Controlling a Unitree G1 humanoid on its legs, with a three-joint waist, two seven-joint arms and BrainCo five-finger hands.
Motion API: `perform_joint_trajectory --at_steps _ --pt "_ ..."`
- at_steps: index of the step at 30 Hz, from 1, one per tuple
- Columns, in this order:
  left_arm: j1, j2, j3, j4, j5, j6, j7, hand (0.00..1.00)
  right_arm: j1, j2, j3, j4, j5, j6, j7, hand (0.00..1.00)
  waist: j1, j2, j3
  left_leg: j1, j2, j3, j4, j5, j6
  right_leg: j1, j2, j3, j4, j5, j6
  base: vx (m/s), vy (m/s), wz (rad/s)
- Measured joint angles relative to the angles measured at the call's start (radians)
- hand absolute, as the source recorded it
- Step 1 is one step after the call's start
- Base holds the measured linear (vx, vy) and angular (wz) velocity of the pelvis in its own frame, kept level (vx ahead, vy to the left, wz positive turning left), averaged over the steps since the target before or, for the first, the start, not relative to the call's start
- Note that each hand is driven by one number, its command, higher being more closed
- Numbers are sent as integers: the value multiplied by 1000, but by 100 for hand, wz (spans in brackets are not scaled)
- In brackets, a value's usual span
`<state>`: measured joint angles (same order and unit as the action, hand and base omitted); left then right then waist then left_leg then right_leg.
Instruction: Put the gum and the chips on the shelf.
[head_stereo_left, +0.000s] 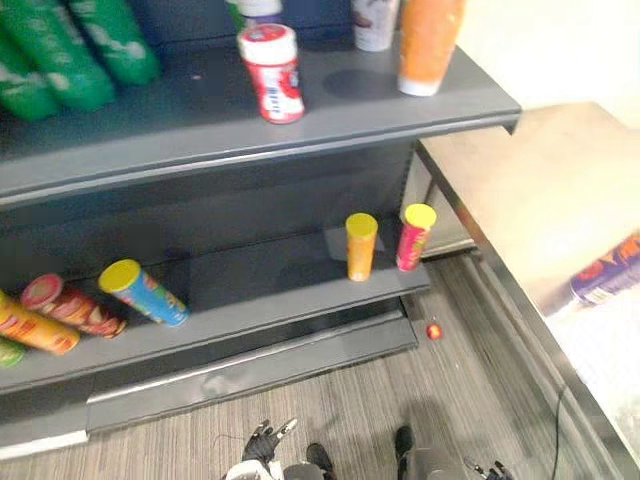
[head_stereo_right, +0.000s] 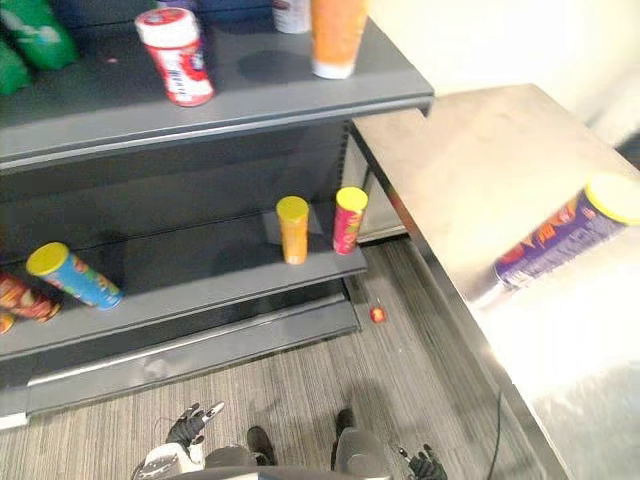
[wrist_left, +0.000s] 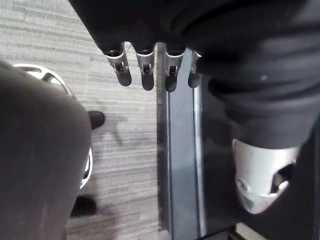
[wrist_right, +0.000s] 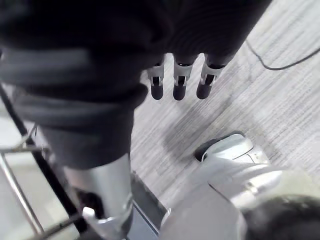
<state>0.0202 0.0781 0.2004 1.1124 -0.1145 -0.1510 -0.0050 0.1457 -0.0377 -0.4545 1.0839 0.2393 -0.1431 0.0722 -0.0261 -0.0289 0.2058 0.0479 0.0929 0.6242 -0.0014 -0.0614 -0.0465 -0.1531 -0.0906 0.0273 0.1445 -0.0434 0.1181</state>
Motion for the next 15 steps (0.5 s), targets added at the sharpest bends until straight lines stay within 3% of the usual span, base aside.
perform_joint_trajectory --at_steps 1,4,6,7,8,11,12,15 --pt "1 3 0 -1 0 0 0 0 0 5 -12 -14 7 1 0 0 1 -1 1 6 4 59 -13 7 10 -11 -4 4 -23 0 0 -69 122 -179" --pt "2 18 5 -10 -1 0 -1 0 1 28 -22 -13 27 4 -3 0 -8 12 24 9 73 228 25 -18 15 -34 -75 -277 4 -5 -62 2 67 -169" --pt "-5 36 6 -41 -2 -2 -2 0 14 33 -22 25 37 10 -13 0 -2 8 24 28 140 343 95 -30 8 -3 -148 -478 112 46 -113 154 -95 -142" --pt "-4 38 6 -48 -2 -3 -2 0 14 31 -21 38 37 11 -18 0 -1 -2 20 36 151 370 115 -37 3 12 -174 -512 136 94 -139 160 -177 -152" --pt "-6 40 13 -54 -12 -4 -4 0 -6 24 -19 60 36 11 -24 0 0 -21 16 59 181 432 158 -47 -9 15 -170 -534 140 101 -128 118 -230 -150" --pt "-8 -2 19 -48 -40 -5 -22 0 -44 -21 -10 69 36 9 -27 0 -9 19 16 116 221 529 175 -48 -11 18 -115 -541 104 96 -121 16 -225 -118" --pt "-19 -15 16 -48 -40 -13 -24 0 -51 -24 -11 69 36 9 -27 0 -10 20 14 117 220 552 177 -45 -22 19 -104 -539 72 79 -96 -28 -213 -66" --pt "-23 -20 19 -37 -39 -12 -25 0 -75 -22 -11 70 36 9 -27 0 -11 20 15 121 222 583 165 -29 -57 27 -65 -537 -14 72 -90 -69 -167 -40"
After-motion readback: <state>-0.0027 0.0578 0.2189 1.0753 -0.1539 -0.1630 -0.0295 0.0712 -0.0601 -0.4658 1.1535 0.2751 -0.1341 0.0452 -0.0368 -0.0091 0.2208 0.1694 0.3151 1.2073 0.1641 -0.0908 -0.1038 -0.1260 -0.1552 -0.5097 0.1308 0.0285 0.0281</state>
